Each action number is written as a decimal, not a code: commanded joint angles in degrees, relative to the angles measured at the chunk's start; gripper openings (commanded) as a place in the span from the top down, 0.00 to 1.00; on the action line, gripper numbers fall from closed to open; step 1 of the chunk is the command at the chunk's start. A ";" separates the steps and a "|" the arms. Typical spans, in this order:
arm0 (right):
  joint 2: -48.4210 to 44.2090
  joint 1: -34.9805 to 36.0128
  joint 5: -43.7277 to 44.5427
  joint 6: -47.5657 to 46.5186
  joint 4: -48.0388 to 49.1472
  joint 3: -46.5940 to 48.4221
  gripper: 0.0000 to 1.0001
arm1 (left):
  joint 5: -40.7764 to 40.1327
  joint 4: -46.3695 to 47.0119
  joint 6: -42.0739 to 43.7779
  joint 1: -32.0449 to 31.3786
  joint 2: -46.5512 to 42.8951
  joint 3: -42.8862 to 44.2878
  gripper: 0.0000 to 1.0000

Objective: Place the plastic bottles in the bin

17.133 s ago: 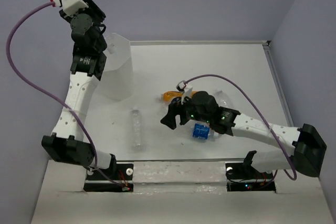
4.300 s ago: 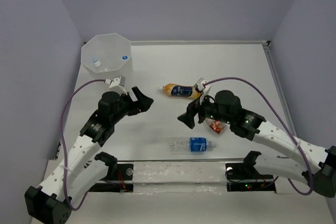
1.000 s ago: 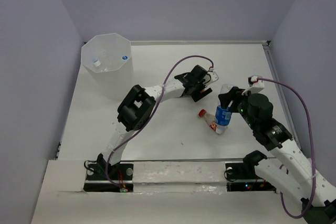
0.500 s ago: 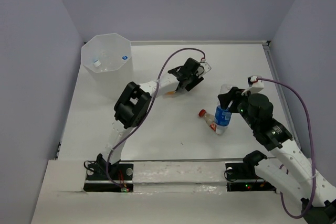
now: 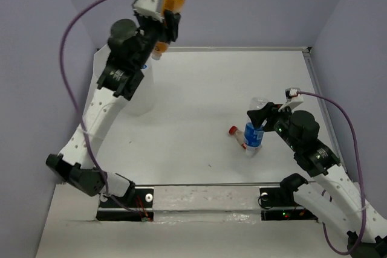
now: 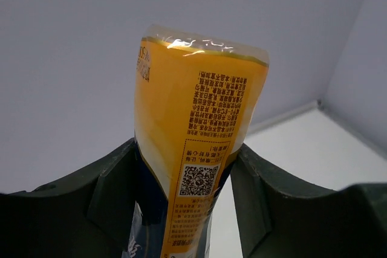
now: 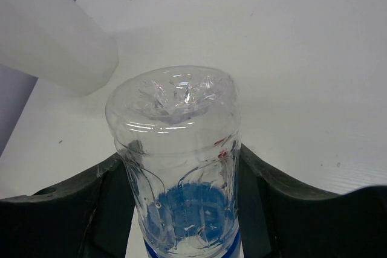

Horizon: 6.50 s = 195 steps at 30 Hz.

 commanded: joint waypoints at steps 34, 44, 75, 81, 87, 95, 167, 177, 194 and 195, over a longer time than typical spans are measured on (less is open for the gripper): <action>15.38 3.64 -13.46 -0.80 14.20 12.69 0.74 | -2.32 18.38 -25.00 33.53 -17.14 -27.64 0.01; 34.36 17.45 -5.80 -5.54 24.64 29.03 0.74 | 8.03 14.00 -34.66 33.53 -28.63 -33.95 0.01; 101.43 21.41 -4.92 -11.96 43.56 104.28 0.79 | -14.72 -24.07 -38.45 15.60 -65.92 -55.76 0.01; 102.32 21.41 -7.21 -12.75 43.74 97.87 0.60 | -14.19 -23.72 -38.10 15.42 -66.45 -56.02 0.01; 100.91 21.94 -9.23 -15.03 37.95 99.96 0.17 | -12.52 -22.67 -37.48 15.51 -66.45 -56.46 0.01; 94.59 21.94 -6.77 -16.09 31.53 93.48 0.02 | -12.08 -21.97 -37.31 15.60 -67.68 -56.82 0.01; 66.80 17.28 -12.04 -14.78 5.03 76.14 0.92 | -32.12 -6.67 -25.71 1.62 -77.70 -55.67 0.01; 87.35 17.28 -17.05 -12.14 35.81 96.87 0.95 | -31.33 -6.85 -26.23 2.50 -75.41 -55.50 0.01; 104.25 18.33 -14.94 -24.79 45.23 102.09 0.98 | -30.71 -6.23 -25.88 2.59 -74.89 -55.67 0.01; 104.60 18.86 -14.77 -24.97 44.97 101.39 0.95 | -30.62 -6.32 -25.88 2.77 -74.89 -55.67 0.01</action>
